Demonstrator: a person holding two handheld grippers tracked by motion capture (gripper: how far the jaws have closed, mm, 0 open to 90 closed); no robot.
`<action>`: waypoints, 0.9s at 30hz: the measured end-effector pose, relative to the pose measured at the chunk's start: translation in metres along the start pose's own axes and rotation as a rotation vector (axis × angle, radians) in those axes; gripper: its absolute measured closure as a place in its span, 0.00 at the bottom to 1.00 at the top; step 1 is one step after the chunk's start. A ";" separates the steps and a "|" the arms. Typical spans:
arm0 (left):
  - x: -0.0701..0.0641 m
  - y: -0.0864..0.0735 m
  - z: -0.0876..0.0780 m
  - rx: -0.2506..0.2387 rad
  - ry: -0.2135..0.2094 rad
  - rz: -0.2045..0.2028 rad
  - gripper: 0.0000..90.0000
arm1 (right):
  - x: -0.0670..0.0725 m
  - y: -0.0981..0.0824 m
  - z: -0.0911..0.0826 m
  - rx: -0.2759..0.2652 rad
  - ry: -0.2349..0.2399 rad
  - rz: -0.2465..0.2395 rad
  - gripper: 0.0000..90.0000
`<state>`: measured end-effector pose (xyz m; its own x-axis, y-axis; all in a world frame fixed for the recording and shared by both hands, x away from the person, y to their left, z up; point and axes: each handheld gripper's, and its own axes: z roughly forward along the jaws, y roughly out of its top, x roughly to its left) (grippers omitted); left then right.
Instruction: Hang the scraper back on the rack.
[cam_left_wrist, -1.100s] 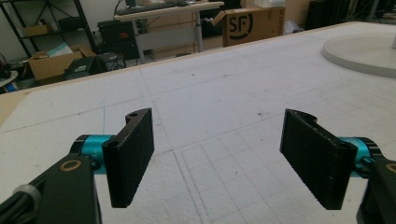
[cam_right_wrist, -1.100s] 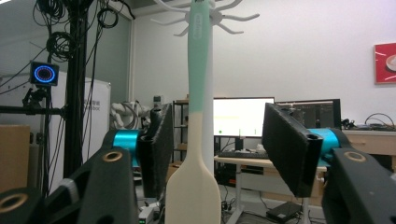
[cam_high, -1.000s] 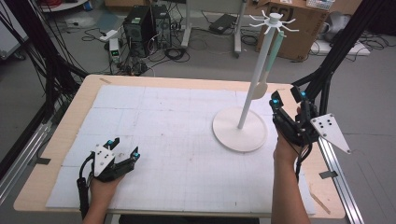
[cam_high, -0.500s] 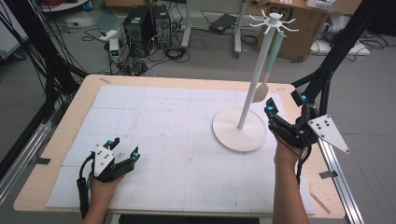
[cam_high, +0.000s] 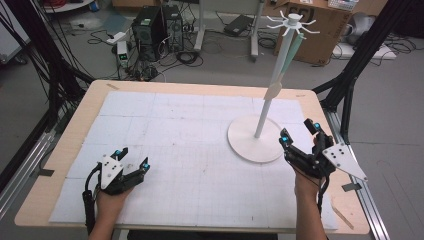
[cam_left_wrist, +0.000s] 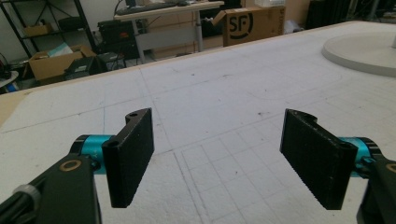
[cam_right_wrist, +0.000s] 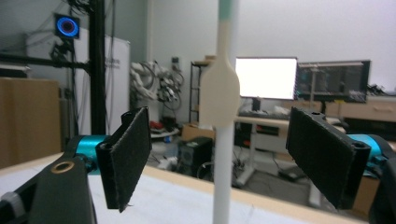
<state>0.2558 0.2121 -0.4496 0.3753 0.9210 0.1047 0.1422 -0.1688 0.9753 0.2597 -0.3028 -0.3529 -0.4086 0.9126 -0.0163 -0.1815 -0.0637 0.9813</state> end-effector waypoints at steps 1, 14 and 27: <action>0.000 0.000 0.000 0.000 -0.001 -0.002 0.29 | 0.000 -0.004 -0.003 0.005 -0.009 0.005 0.24; 0.000 0.000 0.000 -0.001 0.002 0.000 0.29 | -0.001 -0.044 -0.030 0.055 -0.109 0.032 0.24; 0.000 0.000 0.000 -0.004 0.004 -0.006 0.29 | 0.003 -0.069 -0.039 0.121 -0.147 0.040 0.24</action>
<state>0.2556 0.2122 -0.4497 0.3710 0.9233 0.0995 0.1406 -0.1618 0.9768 0.2363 -0.3117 -0.4278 -0.2765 0.9601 0.0424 -0.0549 -0.0599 0.9967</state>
